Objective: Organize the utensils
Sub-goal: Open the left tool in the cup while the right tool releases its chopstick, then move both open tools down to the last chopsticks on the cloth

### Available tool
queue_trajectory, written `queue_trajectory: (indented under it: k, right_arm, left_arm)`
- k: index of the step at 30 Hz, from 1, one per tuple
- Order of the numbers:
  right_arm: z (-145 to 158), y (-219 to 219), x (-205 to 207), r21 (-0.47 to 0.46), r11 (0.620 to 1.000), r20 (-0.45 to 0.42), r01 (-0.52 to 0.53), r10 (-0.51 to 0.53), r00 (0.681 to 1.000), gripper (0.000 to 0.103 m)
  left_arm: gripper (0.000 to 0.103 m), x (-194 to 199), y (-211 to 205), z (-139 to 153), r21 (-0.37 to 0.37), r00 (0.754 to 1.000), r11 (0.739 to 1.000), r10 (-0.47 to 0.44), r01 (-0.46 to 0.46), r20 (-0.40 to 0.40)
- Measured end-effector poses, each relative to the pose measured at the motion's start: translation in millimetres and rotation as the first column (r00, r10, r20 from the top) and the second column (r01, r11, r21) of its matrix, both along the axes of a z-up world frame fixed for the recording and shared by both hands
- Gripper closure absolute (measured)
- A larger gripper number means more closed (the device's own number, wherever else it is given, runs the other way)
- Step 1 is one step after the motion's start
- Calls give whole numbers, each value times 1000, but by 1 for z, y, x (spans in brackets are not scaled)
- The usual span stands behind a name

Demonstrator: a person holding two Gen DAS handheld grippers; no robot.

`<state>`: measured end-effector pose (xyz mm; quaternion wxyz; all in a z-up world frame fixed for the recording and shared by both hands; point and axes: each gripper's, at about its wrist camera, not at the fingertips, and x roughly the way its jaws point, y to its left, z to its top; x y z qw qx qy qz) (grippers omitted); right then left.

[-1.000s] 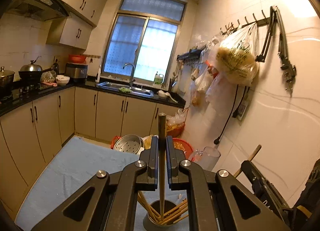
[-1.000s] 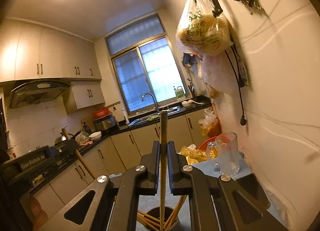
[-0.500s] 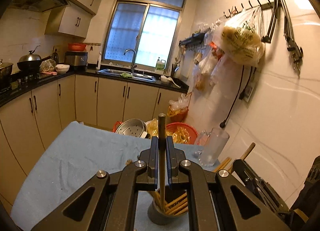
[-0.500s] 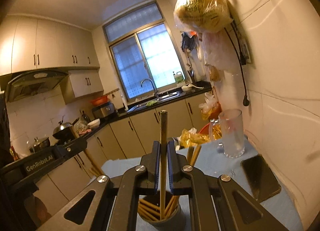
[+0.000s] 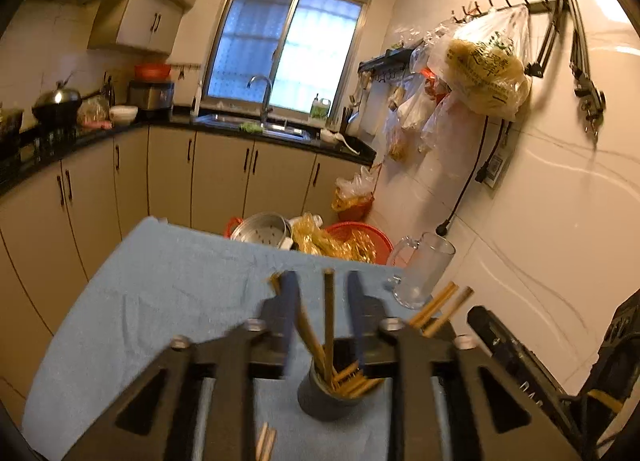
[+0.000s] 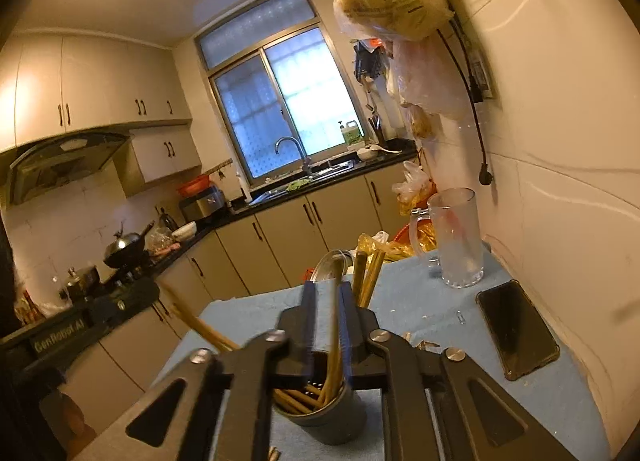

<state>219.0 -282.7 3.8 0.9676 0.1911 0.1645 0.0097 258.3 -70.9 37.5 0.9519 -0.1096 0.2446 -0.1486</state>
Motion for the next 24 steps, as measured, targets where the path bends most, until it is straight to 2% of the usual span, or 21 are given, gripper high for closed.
queue_trajectory:
  k: [2, 5, 10, 13, 16, 21, 24]
  right_arm:
    - [10, -1, -10, -4, 1000, 3, 20, -20, 1000, 77]
    - [24, 0, -31, -4, 1000, 21, -1, 2, 1000, 74]
    - [29, 9, -70, 25, 998, -8, -58, 58, 998, 67]
    - [12, 23, -83, 57, 988, -74, -142, 146, 987, 66]
    - [-19, 40, -87, 101, 972, -168, -210, 225, 960, 66]
    - [-73, 70, -69, 158, 947, -355, -280, 319, 879, 67]
    - [-92, 81, -57, 191, 935, -403, -300, 353, 844, 67]
  left_arm:
    - [67, -13, 12, 9, -5, 1000, 1000, 10, -10, 18]
    - [50, -39, 36, 24, -10, 999, 1000, 26, -26, 30]
    - [43, -80, 78, 24, 20, 997, 997, 72, -72, -6]
    - [43, -98, 94, 2, 82, 992, 991, 112, -107, -56]
    - [43, -103, 101, -31, 118, 984, 988, 114, -98, -138]
    - [43, -97, 108, -83, 120, 953, 989, 120, -89, -278]
    - [43, -91, 111, -98, 117, 936, 989, 121, -86, -329]
